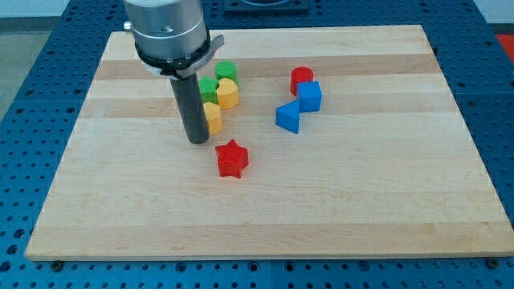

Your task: Push red star into red circle

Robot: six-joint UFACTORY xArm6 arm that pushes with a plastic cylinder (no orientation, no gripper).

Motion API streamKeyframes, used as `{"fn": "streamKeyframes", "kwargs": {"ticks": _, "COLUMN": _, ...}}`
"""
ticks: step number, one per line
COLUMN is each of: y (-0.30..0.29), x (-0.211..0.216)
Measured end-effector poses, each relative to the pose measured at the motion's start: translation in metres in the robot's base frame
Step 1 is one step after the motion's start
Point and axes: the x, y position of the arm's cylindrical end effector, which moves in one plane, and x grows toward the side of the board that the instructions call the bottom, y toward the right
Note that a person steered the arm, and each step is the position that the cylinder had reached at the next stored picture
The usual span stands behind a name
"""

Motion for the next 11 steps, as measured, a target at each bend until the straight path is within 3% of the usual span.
{"fn": "streamKeyframes", "kwargs": {"ticks": 3, "y": 0.000, "x": -0.018}}
{"fn": "streamKeyframes", "kwargs": {"ticks": 6, "y": 0.005, "x": 0.073}}
{"fn": "streamKeyframes", "kwargs": {"ticks": 9, "y": 0.076, "x": 0.064}}
{"fn": "streamKeyframes", "kwargs": {"ticks": 11, "y": 0.118, "x": 0.036}}
